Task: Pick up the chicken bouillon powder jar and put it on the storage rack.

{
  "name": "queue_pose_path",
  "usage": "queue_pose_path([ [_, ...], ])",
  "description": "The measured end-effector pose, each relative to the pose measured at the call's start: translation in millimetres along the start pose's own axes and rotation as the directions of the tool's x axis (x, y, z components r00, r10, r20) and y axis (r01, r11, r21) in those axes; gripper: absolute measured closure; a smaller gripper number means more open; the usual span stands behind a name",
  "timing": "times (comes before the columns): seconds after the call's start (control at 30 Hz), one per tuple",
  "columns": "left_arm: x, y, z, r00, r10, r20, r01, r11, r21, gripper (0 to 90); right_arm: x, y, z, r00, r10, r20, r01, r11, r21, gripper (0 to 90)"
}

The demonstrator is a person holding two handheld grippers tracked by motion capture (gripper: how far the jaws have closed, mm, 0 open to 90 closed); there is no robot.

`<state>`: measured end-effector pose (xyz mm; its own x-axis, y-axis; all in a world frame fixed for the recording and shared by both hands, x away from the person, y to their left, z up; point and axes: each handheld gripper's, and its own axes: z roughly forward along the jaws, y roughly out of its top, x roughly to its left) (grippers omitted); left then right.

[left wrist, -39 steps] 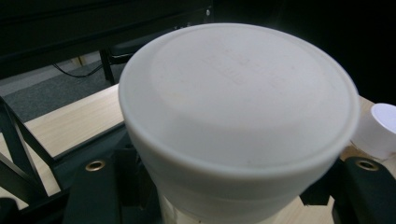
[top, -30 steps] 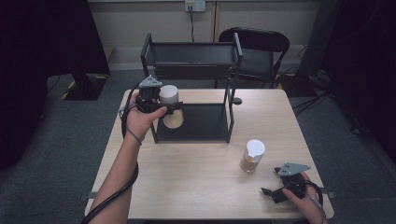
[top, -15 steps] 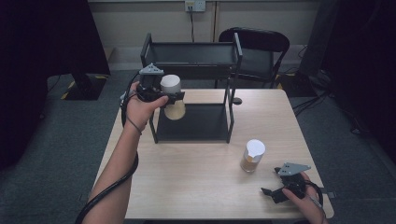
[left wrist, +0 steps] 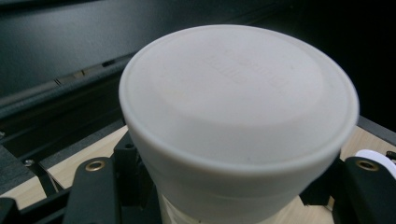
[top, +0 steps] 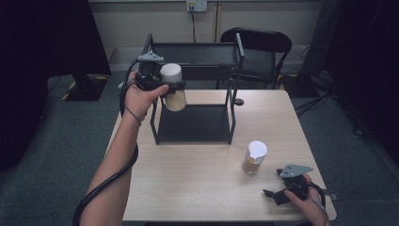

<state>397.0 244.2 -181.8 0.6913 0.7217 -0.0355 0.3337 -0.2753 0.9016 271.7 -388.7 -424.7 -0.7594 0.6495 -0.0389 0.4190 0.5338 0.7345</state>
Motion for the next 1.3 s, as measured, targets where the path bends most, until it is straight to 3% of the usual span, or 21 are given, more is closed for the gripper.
queue_pose_path([
  [0.93,0.0,52.2,-20.7,0.9997,0.012,-0.019,-0.012,0.9996,-0.027,34.9,-0.1,0.3,-0.1,1.0,0.0,-0.001,0.0,1.0,0.002,0.0],
  [1.3,4.7,72.2,-32.7,0.9996,-0.004,-0.028,0.003,0.9989,-0.047,34.8,-0.1,0.3,-0.2,1.0,-0.001,-0.001,0.001,1.0,0.002,0.0],
])
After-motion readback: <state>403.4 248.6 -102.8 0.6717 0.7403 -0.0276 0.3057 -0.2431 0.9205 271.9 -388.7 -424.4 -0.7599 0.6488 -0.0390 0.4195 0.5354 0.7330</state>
